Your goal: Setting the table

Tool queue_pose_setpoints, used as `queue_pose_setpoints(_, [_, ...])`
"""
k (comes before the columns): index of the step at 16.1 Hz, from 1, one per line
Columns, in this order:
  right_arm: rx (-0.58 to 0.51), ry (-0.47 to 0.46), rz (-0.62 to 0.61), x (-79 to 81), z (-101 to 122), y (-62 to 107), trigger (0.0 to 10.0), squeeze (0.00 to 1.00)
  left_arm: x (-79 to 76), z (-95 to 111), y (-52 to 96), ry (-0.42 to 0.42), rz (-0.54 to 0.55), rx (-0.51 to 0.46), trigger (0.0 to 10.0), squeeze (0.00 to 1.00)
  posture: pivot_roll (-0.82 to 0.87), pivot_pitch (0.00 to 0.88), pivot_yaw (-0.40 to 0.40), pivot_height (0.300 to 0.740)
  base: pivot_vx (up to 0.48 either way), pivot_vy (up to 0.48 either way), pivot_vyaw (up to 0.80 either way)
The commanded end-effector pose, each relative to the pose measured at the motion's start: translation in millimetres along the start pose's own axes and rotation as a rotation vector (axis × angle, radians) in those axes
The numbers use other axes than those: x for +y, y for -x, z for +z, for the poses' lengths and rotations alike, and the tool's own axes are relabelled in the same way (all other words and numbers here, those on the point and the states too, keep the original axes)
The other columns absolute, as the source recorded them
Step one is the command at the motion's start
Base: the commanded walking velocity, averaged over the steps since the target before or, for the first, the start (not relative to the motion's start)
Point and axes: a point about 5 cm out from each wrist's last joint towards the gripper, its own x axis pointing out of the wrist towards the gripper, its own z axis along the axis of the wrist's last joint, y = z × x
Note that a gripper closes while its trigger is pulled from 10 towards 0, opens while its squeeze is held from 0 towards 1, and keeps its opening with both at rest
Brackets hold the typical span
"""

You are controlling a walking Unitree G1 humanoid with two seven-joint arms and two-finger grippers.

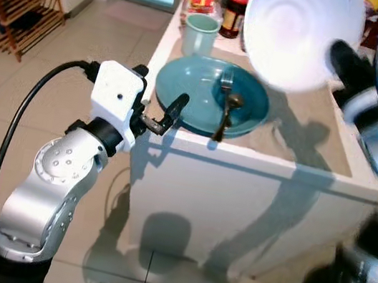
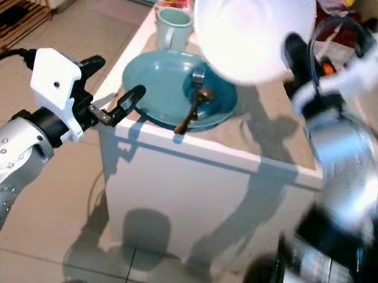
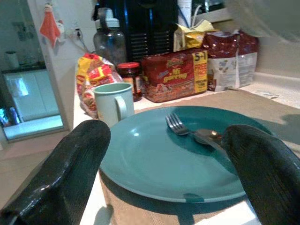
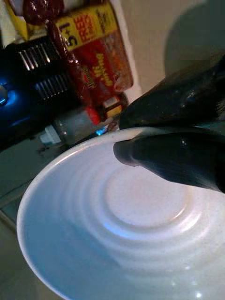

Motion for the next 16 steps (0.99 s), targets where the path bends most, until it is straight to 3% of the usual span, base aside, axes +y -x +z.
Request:
queue_pose_setpoints(1, [-0.019, 0.074, 0.024, 15.0, -3.9, 10.7, 10.0, 0.0, -6.7, -4.4, 3.3, -0.011, -0.024, 0.019, 10.0, 0.0, 0.05, 0.049, -0.05, 0.74, -0.281, 0.0, 0.0])
queue_pose_setpoints(4, [-0.03, 0.086, -0.033, 23.2, -24.1, 30.9, 10.0, 0.0, -6.5, -9.6, 4.6, -0.028, -0.002, 0.039, 10.0, 0.0, 0.05, 0.049, -0.046, 0.74, -0.345, 0.0, 0.0])
queue_pose_setpoints(9, [-0.077, 0.1, -0.105, 23.7, -38.1, 43.3, 10.0, 0.0, -3.0, -14.5, 4.4, -0.001, 0.07, 0.037, 10.0, 0.0, 0.06, 0.045, -0.043, 0.74, -0.058, 0.0, 0.0])
queue_pose_setpoints(11, [-0.081, 0.128, -0.133, 22.9, -41.9, 45.7, 10.0, 0.0, -0.5, -17.7, 4.9, -0.011, 0.094, 0.042, 10.0, 0.0, 0.05, 0.048, -0.046, 0.74, 0.0, 0.0, 0.0])
queue_pose_setpoints(12, [-0.029, 0.162, -0.15, 21.9, -52.5, 48.9, 10.0, 0.0, -1.1, -22.5, 3.2, -0.02, 0.109, 0.057, 10.0, 0.0, 0.05, 0.05, -0.048, 0.74, 0.0, -0.345, 0.0])
queue_pose_setpoints(16, [-0.012, 0.275, -0.186, 13.9, -61.1, 49.5, 10.0, 0.0, -8.3, -28.0, -0.9, -0.024, 0.1, 0.075, 10.0, 0.0, 0.05, 0.057, -0.049, 0.74, 0.0, -0.345, 0.0])
